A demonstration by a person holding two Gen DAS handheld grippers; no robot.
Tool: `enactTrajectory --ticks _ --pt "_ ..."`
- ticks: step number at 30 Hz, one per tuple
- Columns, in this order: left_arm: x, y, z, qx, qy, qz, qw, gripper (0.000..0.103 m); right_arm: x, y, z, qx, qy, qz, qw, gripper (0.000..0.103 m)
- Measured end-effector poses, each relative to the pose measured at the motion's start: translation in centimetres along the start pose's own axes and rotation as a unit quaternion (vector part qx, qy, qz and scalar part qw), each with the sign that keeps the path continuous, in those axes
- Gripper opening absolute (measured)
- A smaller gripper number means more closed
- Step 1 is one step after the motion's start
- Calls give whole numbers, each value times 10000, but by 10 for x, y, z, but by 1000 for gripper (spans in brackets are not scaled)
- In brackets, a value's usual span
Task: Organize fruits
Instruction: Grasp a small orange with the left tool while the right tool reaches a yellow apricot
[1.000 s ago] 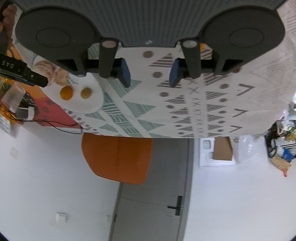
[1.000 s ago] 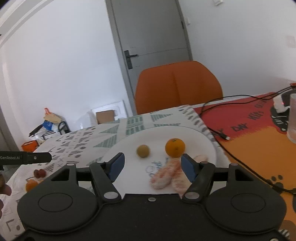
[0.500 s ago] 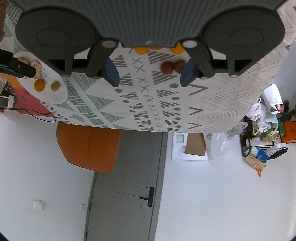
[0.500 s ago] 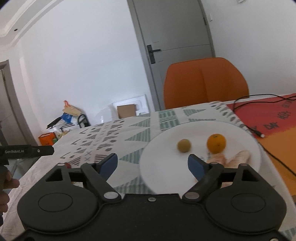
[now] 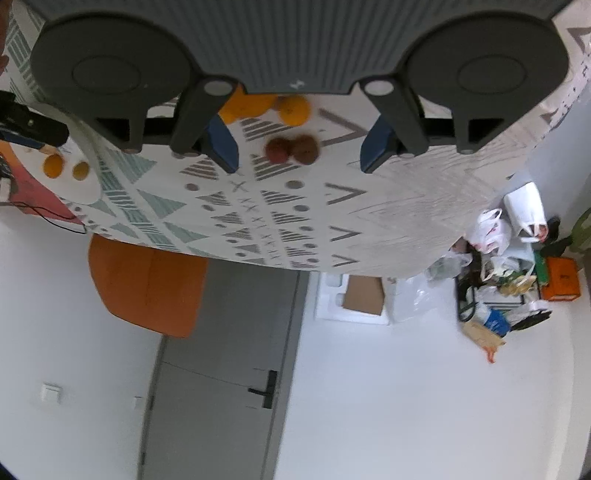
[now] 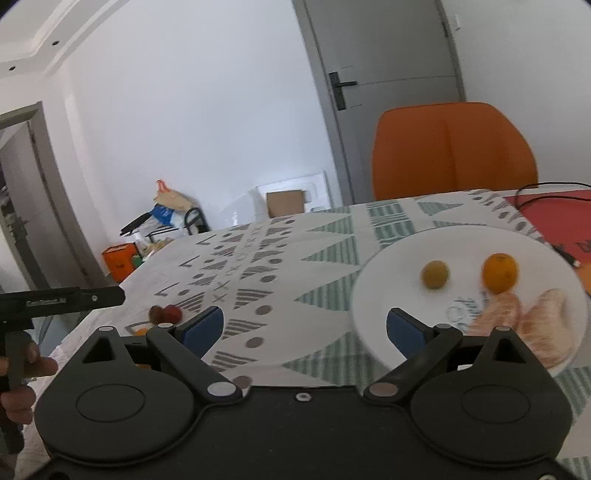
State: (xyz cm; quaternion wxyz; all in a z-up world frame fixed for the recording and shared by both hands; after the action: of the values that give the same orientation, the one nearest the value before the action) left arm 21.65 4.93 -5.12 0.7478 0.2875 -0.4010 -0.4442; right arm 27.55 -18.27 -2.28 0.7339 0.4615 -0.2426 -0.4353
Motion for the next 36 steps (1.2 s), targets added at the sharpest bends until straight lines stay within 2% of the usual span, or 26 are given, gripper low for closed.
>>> enactTrajectory --ticks 10,23,31,34,36 --pt "-19 -10 -6 -207 -26 75 9998 46 -24 -2 -19 -166 202 213 9994 96" --pt "-19 -20 -23 -520 -245 143 9982 34 -31 -3 -28 -314 183 322 9988 96" --pt "-17 -26 -35 -648 -402 177 9969 31 -36 -3 -33 -377 215 356 9984 95" --pt "-14 -30 -40 -845 -442 186 9953 22 -42 -4 -36 -407 324 411 9978 95" --pt "-15 -31 -39 -816 -459 191 9954 22 -49 -4 -37 -434 412 486 9970 93"
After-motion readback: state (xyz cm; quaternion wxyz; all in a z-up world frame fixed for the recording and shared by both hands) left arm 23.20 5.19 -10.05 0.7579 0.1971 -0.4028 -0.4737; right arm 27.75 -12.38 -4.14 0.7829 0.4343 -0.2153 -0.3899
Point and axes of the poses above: each gripper's, at about its wrist camera, not at the fingertips, and z roughly against the way its jaws point, x to its right, y to its top, the point moved 5 cm from there along -z, roughly the way its jaws point, and after that the axes turned 13 degrees about z, right-handed, at the moved point
